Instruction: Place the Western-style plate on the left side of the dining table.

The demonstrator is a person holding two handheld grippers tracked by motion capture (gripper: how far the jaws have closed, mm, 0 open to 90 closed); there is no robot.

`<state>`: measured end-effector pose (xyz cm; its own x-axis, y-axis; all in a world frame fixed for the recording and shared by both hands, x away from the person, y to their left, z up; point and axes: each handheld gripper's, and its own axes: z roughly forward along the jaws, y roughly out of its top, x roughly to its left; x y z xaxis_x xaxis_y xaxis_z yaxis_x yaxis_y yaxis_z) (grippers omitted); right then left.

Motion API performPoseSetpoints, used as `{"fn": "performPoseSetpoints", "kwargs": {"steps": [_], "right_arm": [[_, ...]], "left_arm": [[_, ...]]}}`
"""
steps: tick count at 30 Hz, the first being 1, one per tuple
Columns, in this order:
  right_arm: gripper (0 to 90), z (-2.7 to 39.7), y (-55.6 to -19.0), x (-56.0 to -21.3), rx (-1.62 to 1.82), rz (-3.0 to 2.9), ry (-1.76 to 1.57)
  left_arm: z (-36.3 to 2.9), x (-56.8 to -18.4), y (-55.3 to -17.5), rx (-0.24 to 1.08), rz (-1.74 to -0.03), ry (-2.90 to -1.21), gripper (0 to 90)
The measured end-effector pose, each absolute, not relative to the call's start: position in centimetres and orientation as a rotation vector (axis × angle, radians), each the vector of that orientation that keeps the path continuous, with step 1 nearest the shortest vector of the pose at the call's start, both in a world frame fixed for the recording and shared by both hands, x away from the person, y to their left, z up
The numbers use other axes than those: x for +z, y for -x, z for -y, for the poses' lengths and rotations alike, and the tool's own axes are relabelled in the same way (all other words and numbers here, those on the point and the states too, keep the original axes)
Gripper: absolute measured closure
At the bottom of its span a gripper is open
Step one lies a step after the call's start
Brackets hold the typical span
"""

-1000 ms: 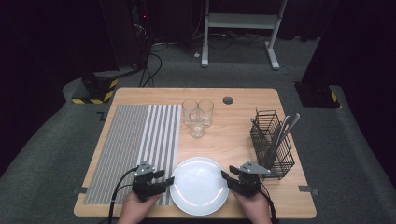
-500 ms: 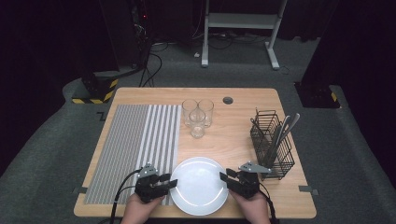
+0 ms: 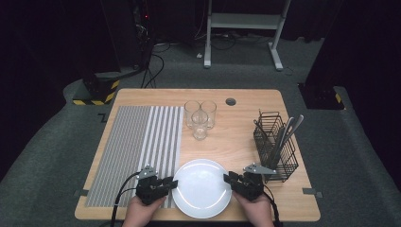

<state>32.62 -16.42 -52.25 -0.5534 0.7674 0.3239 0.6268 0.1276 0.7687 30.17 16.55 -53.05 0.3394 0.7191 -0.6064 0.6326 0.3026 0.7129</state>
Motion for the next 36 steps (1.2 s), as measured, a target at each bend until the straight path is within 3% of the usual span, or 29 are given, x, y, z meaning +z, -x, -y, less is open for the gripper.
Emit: {"fn": "performPoseSetpoints", "kwargs": {"steps": [36], "right_arm": [[64.9,16.84,-32.99,-52.34,1.52,-2.23,-1.502]], "left_arm": [[-17.32,-53.04,-30.38,0.017,-1.361,-1.389,68.6]]}}
